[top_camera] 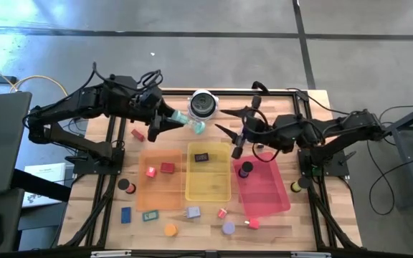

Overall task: Pick & Place Office items
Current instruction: Put the blue hourglass timer into the red bin

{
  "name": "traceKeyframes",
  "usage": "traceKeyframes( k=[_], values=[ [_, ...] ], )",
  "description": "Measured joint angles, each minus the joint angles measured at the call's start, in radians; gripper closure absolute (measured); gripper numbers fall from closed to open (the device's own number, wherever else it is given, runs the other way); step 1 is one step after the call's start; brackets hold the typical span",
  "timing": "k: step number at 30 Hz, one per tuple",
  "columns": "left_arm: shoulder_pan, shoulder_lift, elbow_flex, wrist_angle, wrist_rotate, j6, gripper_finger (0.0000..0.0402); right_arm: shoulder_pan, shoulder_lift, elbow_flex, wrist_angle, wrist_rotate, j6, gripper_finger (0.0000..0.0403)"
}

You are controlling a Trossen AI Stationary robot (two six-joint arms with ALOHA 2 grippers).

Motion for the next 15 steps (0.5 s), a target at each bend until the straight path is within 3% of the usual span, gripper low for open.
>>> traceKeyframes(
  k=[4,11,15],
  values=[
    [0.0,0.0,0.0,0.017,0.0,0.0,0.0213,0.011,-0.012,0.0,0.036,0.094,-0.009,0.0218],
    [0.0,0.0,0.0,0.022,0.007,-0.018,0.0213,0.044,-0.024,0.0,0.038,0.164,-0.008,0.0218],
    [0.0,0.0,0.0,0.021,0.018,-0.028,0.0213,0.074,-0.03,0.0,0.048,0.238,0.013,0.0201]
  ],
)
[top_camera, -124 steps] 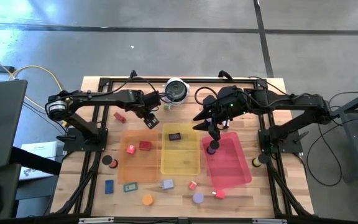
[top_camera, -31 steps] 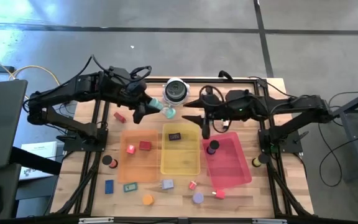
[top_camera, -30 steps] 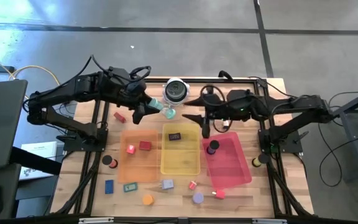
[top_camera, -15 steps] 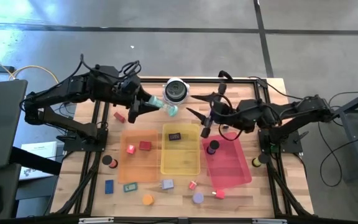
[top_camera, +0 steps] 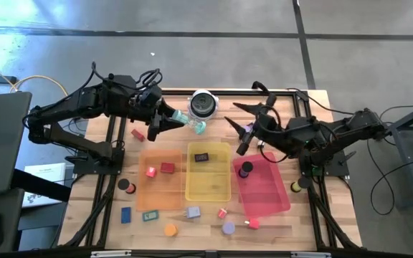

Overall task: Pick & Place Office items
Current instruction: Put the blue hourglass timer into the red bin

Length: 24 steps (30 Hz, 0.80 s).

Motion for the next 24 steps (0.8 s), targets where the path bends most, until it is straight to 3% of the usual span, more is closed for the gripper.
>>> traceKeyframes(
  k=[5,11,20,24],
  values=[
    [0.0,0.0,0.0,0.0,0.002,-0.025,0.0213,0.029,0.0,0.0,0.013,0.176,-0.023,0.0171],
    [0.0,0.0,0.0,0.0,0.002,-0.025,0.0213,0.061,0.0,0.0,0.013,0.093,-0.074,0.0165],
    [0.0,0.0,0.0,0.0,0.002,-0.025,0.0213,0.06,0.0,0.0,-0.002,0.119,-0.009,0.0165],
    [0.0,0.0,0.0,0.0,0.002,-0.025,0.0213,0.059,0.0,0.0,-0.002,0.171,-0.074,0.0165]
  ],
)
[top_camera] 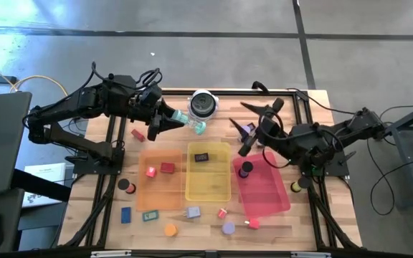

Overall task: Pick & Place Office items
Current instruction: Put the blue hourglass timer into the red bin

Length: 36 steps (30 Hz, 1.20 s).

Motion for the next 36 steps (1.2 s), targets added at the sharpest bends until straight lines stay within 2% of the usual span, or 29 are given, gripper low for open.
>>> traceKeyframes(
  k=[3,8,12,17,20,29,36],
  values=[
    [0.0,0.0,0.0,-0.001,0.0,0.0,0.0213,-0.001,0.0,0.0,0.0,0.027,-0.002,0.0165],
    [0.0,0.0,0.0,-0.001,0.0,0.0,0.0213,0.0,0.0,0.0,-0.001,-0.057,0.001,0.0165],
    [0.0,0.0,0.0,-0.001,0.001,0.0,0.0213,0.0,0.0,0.0,-0.048,-0.071,0.001,0.0162],
    [0.0,0.0,0.0,-0.001,0.001,0.0,0.0213,-0.005,0.0,0.0,-0.121,-0.006,0.082,0.0137],
    [0.0,0.0,0.0,-0.001,0.001,0.0,0.0213,-0.013,0.0,0.0,-0.168,-0.058,0.161,0.0123],
    [0.0,0.0,0.0,-0.002,0.014,0.0,0.0213,-0.016,0.0,0.0,-0.171,-0.074,0.136,0.0101],
    [0.0,0.0,0.0,-0.002,0.032,0.0,0.0213,-0.016,0.0,0.0,-0.168,-0.075,0.143,0.0045]
  ],
)
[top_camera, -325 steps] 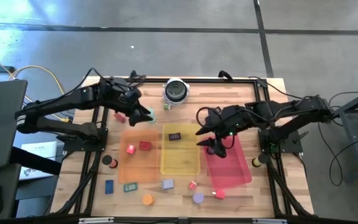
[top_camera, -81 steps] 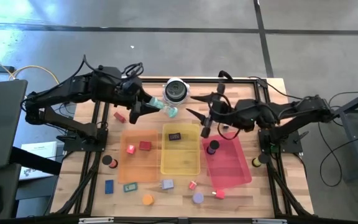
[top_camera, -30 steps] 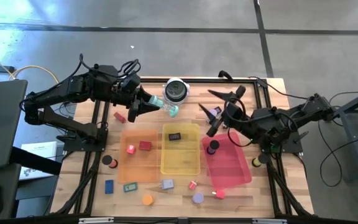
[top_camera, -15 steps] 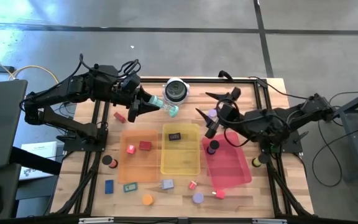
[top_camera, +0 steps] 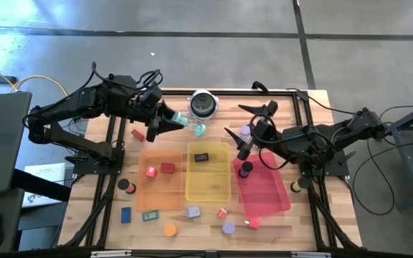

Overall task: Pick & Place Office items
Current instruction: Put the blue hourglass timer into the red bin

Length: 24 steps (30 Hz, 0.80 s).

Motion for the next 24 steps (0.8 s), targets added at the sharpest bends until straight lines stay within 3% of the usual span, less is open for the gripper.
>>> traceKeyframes(
  k=[5,13,24],
  values=[
    [0.0,0.0,0.0,0.0,-0.001,0.0,0.0213,0.0,0.002,0.0,0.002,0.001,0.0,0.0007],
    [0.0,0.0,0.0,0.083,-0.009,0.023,0.0213,0.014,0.004,0.0,0.003,-0.122,0.105,0.0036],
    [-0.035,0.0,0.0,0.362,-0.01,0.338,0.0213,-0.057,0.004,0.0,0.215,-0.452,0.391,0.0039]
  ],
)
